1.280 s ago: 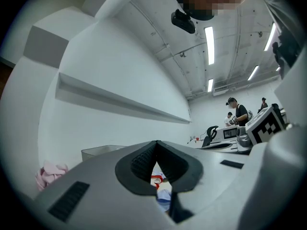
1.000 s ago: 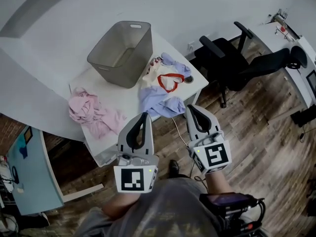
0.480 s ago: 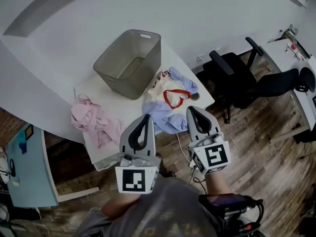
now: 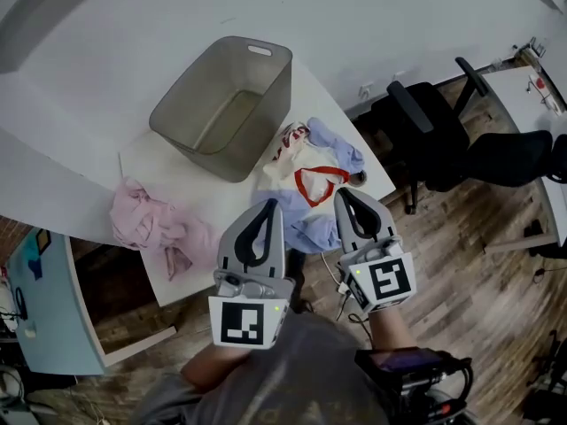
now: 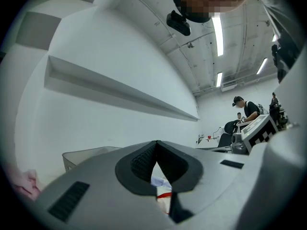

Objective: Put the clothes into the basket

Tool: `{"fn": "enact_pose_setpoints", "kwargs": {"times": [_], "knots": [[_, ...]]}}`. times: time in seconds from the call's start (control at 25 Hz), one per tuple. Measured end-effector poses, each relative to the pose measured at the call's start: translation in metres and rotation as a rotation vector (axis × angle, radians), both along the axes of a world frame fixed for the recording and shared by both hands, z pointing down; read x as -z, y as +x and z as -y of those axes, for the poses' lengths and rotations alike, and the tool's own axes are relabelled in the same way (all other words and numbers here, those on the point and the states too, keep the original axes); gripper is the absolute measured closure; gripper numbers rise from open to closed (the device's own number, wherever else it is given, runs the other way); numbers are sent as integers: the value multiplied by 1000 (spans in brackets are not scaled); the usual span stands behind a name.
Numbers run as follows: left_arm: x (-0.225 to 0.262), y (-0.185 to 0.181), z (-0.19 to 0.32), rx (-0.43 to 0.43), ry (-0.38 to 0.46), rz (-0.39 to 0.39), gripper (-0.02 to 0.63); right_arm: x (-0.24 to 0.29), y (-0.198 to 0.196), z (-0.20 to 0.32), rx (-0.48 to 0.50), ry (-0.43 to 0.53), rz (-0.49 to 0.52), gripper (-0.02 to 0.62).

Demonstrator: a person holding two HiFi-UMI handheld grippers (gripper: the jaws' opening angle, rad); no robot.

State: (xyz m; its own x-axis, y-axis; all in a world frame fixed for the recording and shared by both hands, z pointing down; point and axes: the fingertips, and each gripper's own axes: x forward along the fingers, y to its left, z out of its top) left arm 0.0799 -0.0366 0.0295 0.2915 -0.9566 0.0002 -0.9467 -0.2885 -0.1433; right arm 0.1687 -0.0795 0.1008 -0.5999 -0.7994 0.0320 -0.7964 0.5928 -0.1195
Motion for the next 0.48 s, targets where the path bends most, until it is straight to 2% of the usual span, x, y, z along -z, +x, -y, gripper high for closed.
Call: {"fn": "enact_pose_setpoints", "kwargs": {"times": [0.12, 0.24, 0.48], "knots": [[-13, -1, 24, -21, 9, 39, 598, -20, -12, 24, 18, -23, -14, 586], [-34, -1, 46, -50, -28, 49, 598, -45, -24, 43, 40, -51, -19, 581], [-66, -16, 91, -55, -93, 31, 598, -86, -47, 73, 74, -138, -45, 460]]}}
